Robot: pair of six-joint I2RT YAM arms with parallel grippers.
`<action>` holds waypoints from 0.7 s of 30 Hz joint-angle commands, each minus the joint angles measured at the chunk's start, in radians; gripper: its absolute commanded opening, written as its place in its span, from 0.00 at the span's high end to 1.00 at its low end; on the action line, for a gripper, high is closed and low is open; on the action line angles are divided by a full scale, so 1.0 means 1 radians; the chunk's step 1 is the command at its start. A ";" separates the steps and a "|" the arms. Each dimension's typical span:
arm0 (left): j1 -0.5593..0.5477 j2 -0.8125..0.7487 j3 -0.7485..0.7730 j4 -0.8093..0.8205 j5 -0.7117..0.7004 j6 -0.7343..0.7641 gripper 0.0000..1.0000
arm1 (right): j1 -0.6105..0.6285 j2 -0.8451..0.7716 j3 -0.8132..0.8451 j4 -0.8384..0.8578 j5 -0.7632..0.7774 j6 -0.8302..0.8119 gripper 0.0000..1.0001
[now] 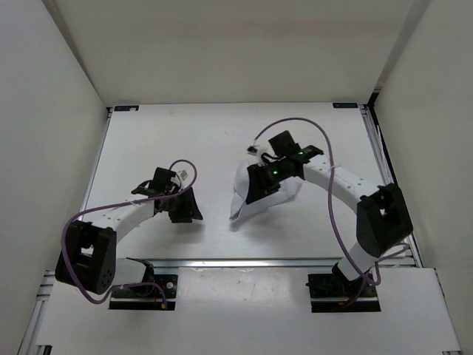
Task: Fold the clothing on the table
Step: Flatten the skirt out
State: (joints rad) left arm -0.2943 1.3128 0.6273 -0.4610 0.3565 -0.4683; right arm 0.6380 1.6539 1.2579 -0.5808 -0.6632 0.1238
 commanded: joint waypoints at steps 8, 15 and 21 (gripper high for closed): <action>-0.043 0.014 0.028 0.077 0.053 -0.053 0.43 | -0.386 -0.275 -0.091 0.055 0.218 0.040 0.43; -0.085 0.075 -0.001 0.368 0.257 -0.307 0.40 | -0.403 -0.175 -0.017 0.085 0.186 0.076 0.45; -0.146 0.138 -0.003 0.574 0.231 -0.526 0.38 | -0.389 -0.189 -0.008 0.059 0.211 0.063 0.44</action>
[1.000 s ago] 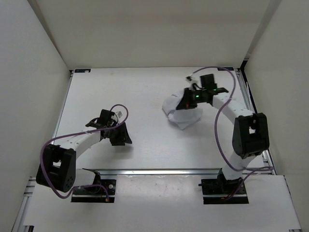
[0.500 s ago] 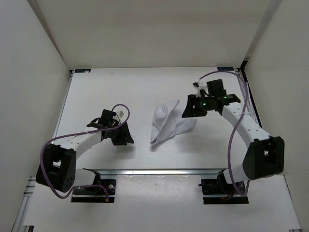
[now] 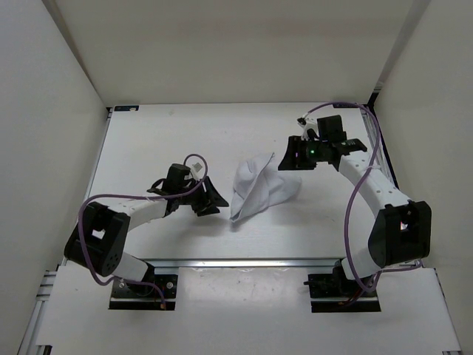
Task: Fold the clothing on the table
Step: Flatten the skirt out
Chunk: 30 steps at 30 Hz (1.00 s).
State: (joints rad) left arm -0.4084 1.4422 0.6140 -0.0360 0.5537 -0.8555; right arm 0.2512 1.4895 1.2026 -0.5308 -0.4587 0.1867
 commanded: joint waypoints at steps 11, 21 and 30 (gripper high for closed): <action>-0.047 0.026 -0.037 0.096 0.035 -0.241 0.38 | -0.064 -0.067 0.009 0.003 0.026 -0.013 0.44; -0.095 0.109 -0.112 0.296 0.095 -0.439 0.43 | -0.067 -0.089 -0.015 0.005 0.055 -0.001 0.45; -0.112 0.219 -0.031 0.416 0.086 -0.510 0.61 | -0.060 -0.121 -0.037 -0.008 0.067 0.003 0.46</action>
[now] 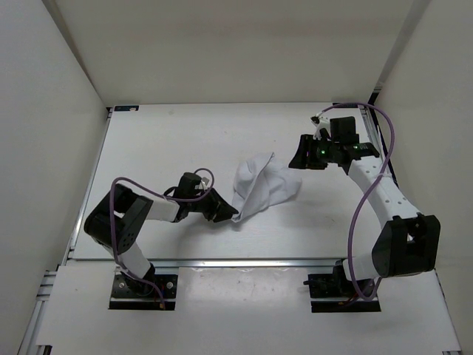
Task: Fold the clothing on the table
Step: Flatten the skirt out
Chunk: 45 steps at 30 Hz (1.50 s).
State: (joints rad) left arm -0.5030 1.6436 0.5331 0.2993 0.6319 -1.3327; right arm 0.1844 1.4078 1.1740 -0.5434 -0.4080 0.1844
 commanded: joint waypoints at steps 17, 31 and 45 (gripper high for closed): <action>0.244 -0.320 0.139 -0.595 -0.173 0.521 1.00 | 0.047 0.006 -0.025 0.078 -0.041 0.087 0.43; 0.234 -0.383 -0.014 -0.700 -0.290 0.658 1.00 | 0.139 0.335 0.004 0.310 -0.190 0.277 0.49; 0.248 -0.381 -0.041 -0.674 -0.256 0.655 1.00 | 0.196 0.368 0.061 0.385 -0.161 0.273 0.48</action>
State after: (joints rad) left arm -0.2508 1.2770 0.4736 -0.3683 0.3847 -0.6983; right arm 0.3542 1.7741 1.2068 -0.1944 -0.5629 0.4644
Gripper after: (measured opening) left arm 0.036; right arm 0.515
